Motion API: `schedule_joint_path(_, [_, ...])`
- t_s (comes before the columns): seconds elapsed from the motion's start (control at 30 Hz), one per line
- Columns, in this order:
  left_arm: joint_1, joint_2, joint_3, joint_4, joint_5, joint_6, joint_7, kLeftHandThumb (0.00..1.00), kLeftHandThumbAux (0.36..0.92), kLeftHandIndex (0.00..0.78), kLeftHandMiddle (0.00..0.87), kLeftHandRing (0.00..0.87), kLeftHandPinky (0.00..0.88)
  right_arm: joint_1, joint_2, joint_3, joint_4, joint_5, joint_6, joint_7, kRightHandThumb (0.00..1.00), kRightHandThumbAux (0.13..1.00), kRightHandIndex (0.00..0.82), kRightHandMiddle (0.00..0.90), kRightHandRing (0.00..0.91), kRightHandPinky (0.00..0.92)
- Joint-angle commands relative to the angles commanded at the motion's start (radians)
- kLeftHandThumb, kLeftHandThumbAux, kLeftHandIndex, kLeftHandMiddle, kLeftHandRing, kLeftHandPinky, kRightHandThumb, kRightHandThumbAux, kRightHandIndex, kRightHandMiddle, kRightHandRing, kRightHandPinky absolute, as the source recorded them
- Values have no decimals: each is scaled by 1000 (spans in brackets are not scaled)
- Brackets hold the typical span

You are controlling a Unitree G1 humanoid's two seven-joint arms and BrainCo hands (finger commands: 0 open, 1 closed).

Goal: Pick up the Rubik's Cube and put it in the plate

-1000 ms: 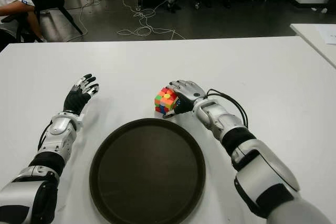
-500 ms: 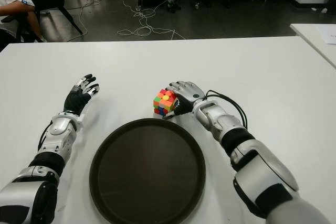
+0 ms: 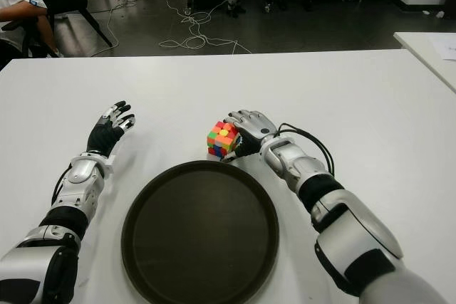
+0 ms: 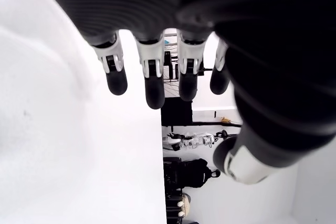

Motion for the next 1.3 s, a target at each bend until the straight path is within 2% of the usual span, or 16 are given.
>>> schedule_joint_path(0.33, [-1,0,2,-2,-3,0,-7,203,719,52,115,101,69,-1,0,-5,1,5,-5,-9,0,401,58,31,43,95])
schedule_joint_path(0.57, [-1,2,-3,-3,3,-4,-7,203,707,54,119,108,79,-2,-2,-3,-2,3,1,-1,0,445,61,27,42,86])
schedule_joint_path(0.77, [-11,-4,10,15,-10,6,-1,218,714,55,131,114,78,-6,-2,-2,2,2,2,2,0,471,69,79,101,165])
schedule_joint_path(0.9, [-11,-5,12,15,-11,2,-4,231,710,53,124,108,71,-9,-3,4,5,-6,6,-1,0,488,85,136,178,248])
schedule_joint_path(1.07, [-12,-6,12,15,-9,1,-5,236,709,52,120,106,72,-14,-1,4,11,-6,15,1,0,504,103,189,239,299])
schedule_joint_path(1.2, [-13,-5,11,18,-8,0,-7,236,702,51,122,107,74,-18,4,-1,17,-2,29,5,144,602,189,298,351,380])
schedule_joint_path(1.3, [-12,-4,10,15,-6,-1,-9,234,695,52,121,106,75,-22,9,-3,27,0,32,1,252,643,254,354,404,414])
